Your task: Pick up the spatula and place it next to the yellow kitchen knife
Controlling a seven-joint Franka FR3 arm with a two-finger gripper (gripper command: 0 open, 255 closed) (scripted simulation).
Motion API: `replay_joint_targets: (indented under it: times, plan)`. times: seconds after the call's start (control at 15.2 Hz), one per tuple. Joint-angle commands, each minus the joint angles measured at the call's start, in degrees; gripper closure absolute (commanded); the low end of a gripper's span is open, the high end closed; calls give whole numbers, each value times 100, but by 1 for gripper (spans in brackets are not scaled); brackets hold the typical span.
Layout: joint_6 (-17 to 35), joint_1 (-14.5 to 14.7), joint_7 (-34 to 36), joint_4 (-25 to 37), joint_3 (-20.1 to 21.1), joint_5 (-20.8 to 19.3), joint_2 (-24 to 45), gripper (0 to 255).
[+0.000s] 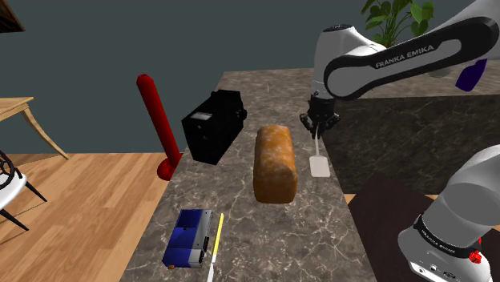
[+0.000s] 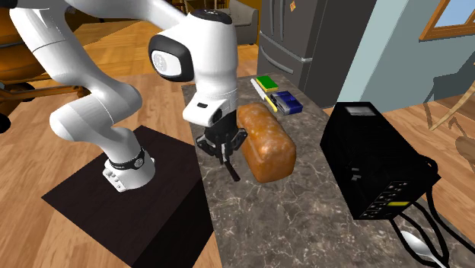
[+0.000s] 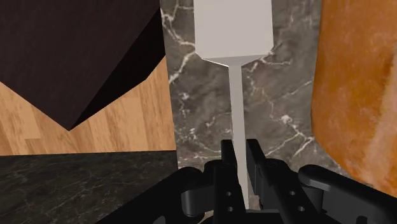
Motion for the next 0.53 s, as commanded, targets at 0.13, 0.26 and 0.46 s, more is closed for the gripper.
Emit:
replay_joint_targets:
  times: [0.13,0.26,0.46]
  plan:
    - [-307,80,93,98,52,67,-211,255]
    - [-378,239,316,-44,219,204,-431,255]
    - [-494,486,669,-205,485,421,-722,255]
